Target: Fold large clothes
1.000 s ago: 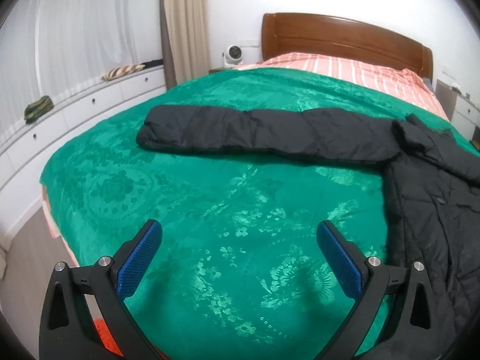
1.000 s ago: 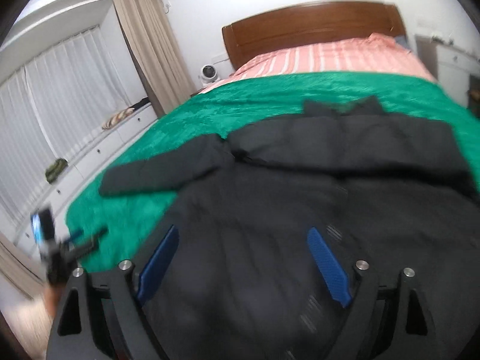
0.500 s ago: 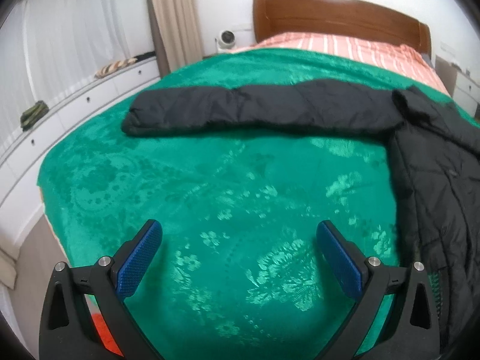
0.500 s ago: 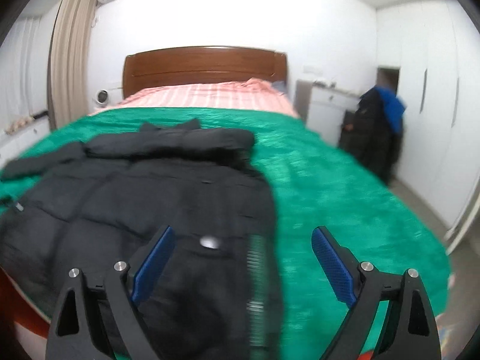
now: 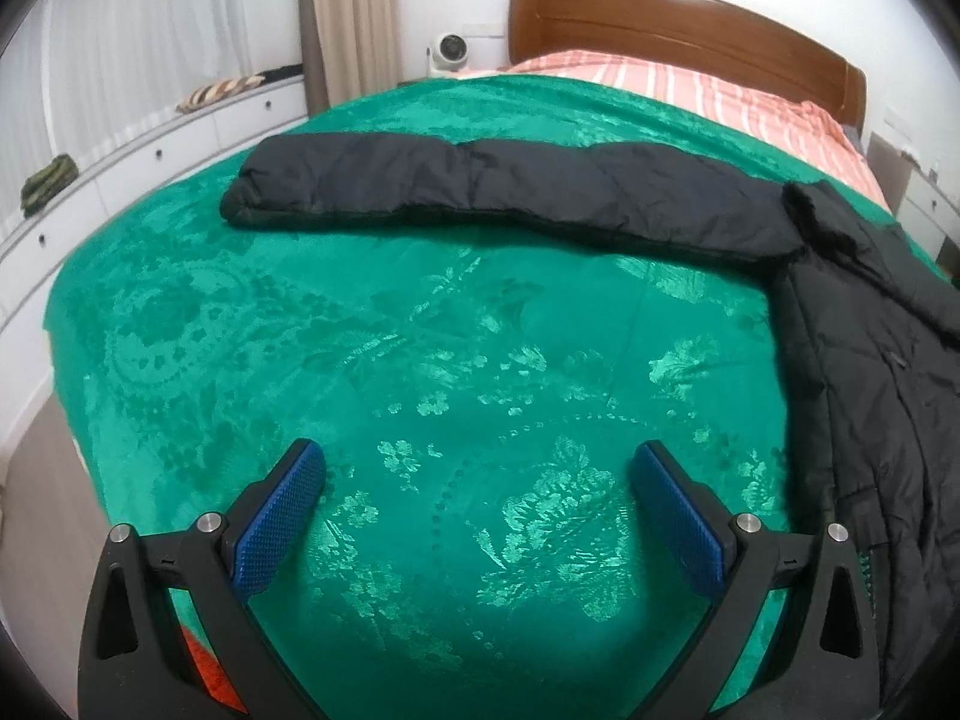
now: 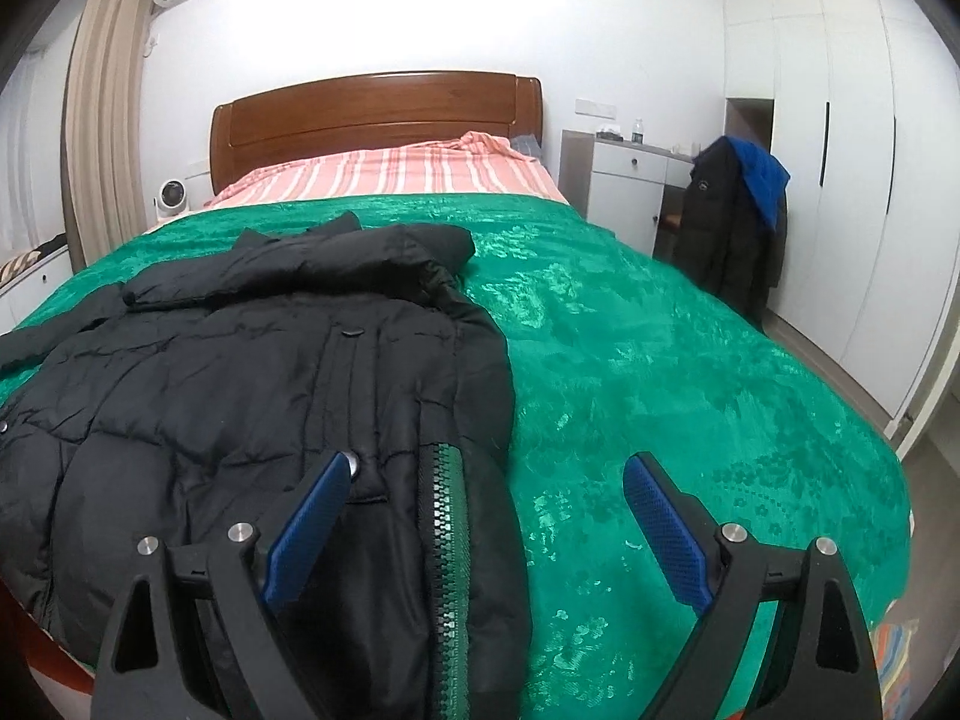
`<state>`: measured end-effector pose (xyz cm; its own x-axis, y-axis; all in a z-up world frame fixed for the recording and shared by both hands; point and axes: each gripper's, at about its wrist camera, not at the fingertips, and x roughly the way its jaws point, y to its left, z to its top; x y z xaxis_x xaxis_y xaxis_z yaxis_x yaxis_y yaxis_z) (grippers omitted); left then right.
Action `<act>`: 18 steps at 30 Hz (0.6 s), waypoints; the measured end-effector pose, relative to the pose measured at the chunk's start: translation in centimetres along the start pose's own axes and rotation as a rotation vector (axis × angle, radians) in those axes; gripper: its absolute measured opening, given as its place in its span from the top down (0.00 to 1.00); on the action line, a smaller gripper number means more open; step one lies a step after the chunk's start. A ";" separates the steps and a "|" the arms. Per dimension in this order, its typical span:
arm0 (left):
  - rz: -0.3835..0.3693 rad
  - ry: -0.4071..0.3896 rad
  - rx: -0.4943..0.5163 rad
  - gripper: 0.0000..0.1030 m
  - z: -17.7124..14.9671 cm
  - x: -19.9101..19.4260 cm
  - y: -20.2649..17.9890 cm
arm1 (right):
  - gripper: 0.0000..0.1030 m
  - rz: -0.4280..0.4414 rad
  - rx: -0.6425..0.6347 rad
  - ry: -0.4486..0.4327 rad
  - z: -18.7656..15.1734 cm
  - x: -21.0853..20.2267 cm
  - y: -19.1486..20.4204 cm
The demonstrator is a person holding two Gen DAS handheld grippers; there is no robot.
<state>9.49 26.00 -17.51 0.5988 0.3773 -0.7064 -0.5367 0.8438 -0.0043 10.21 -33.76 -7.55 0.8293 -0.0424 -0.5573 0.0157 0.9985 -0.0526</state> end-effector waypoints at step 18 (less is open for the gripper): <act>0.006 -0.003 -0.003 0.00 -0.1 -0.1 0.1 | 0.11 -0.001 0.020 -0.001 -0.3 0.4 -0.4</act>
<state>9.27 26.03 -17.47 0.5973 0.3832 -0.7045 -0.5418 0.8405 -0.0021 10.36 -34.17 -8.00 0.8297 -0.0434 -0.5565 0.0279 0.9989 -0.0364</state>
